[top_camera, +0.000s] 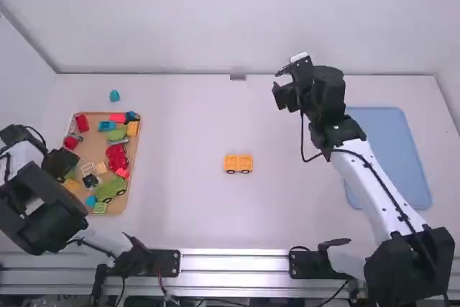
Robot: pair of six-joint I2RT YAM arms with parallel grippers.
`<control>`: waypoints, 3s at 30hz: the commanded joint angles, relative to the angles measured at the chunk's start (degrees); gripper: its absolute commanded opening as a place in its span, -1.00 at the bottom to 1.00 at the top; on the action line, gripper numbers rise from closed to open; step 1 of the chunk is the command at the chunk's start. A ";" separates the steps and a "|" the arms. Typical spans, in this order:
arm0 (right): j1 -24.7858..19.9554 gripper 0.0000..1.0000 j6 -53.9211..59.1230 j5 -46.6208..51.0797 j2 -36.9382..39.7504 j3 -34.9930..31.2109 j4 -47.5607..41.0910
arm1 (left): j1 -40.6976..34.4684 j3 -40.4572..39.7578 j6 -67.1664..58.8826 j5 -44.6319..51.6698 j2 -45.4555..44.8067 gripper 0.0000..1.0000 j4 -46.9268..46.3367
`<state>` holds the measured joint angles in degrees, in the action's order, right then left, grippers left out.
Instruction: Assemble lego blocks to make yellow taxi
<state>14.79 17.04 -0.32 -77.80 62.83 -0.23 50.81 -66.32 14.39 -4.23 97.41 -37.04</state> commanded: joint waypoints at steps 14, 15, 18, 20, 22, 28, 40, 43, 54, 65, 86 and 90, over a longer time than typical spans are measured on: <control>0.28 0.97 -0.24 -0.07 -0.11 2.03 0.26 | 3.41 -2.10 -3.98 4.83 8.61 0.76 -2.84; 0.28 0.97 -0.24 -0.04 -0.11 2.03 0.26 | 3.21 -2.64 -3.96 4.81 9.60 0.70 -3.45; 0.28 0.97 -0.24 -0.04 -0.11 2.03 0.28 | 3.19 -3.61 -3.34 4.66 11.39 0.59 -3.98; 0.28 0.97 -0.24 -0.04 -0.11 2.03 0.24 | 3.23 -3.54 -3.32 4.52 11.61 0.56 -2.80; 0.28 0.97 -0.24 -0.04 -0.11 2.03 0.22 | 3.19 -3.52 -3.32 3.34 11.61 0.54 -1.66; 0.28 0.97 -0.26 -0.04 -0.11 2.03 0.35 | 3.21 -1.40 -3.39 3.87 11.74 0.35 3.13; 0.28 0.96 -0.68 -0.04 -0.11 2.03 1.73 | 3.19 -0.24 -3.30 3.34 12.20 0.18 3.34; 0.28 0.97 -0.68 -0.04 -0.11 2.03 1.55 | 3.06 -0.22 -3.23 3.39 12.20 0.08 3.43; 0.28 0.97 -0.68 -0.04 -0.11 2.03 1.77 | 3.19 2.69 -1.84 3.37 12.20 0.08 6.64; 0.28 0.97 -0.70 -0.04 -0.11 2.03 1.73 | 3.17 2.97 -2.27 4.87 12.20 -0.34 8.00; 0.26 0.97 -1.11 -20.76 -0.57 2.03 2.69 | -3.50 6.84 -10.78 22.29 -17.84 -0.89 8.13; -0.68 0.97 -4.33 -29.38 -3.65 2.03 7.41 | -11.78 11.63 -15.34 32.35 -24.20 -0.94 15.39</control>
<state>14.57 15.62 -21.21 -79.13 62.85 6.09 43.33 -58.19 4.64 16.78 75.00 -22.44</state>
